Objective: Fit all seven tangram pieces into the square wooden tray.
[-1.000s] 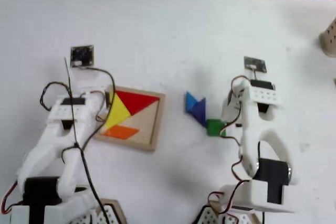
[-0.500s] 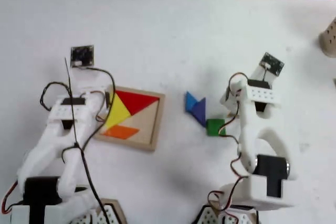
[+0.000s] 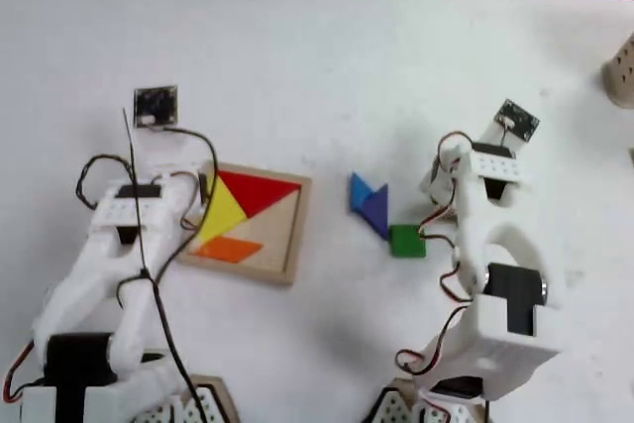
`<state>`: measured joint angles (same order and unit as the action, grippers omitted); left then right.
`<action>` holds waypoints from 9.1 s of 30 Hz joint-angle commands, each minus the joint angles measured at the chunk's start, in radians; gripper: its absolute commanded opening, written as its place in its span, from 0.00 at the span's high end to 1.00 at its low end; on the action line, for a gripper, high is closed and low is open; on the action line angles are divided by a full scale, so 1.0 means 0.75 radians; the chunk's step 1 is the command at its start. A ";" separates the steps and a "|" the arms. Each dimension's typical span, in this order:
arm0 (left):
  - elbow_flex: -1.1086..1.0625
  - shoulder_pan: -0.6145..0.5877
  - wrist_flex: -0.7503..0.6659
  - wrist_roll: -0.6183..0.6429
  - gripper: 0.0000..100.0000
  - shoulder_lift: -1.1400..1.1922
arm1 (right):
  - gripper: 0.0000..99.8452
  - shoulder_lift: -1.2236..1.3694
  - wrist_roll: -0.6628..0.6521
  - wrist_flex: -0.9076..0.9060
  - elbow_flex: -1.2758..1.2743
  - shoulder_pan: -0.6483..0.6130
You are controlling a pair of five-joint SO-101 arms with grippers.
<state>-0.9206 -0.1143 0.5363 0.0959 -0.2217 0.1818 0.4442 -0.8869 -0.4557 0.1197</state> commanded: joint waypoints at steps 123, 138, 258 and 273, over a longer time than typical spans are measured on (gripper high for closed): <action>0.094 -0.259 -0.029 0.004 0.92 0.001 | 0.70 -0.251 -1.489 0.314 -0.172 -1.284; 0.092 -0.259 -0.029 0.004 0.92 0.001 | 0.98 -0.251 -1.070 0.101 0.033 -0.963; -0.155 -0.050 0.018 -0.131 0.79 -0.304 | 0.83 -0.645 -0.894 0.103 -0.622 -0.355; -0.155 -0.050 0.018 -0.131 0.79 -0.302 | 0.70 -0.609 -0.884 0.056 -0.597 -0.320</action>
<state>-1.0403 -0.1465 0.5424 -0.0176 -0.4120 -0.2800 -0.2248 -0.8408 -0.9283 -0.1458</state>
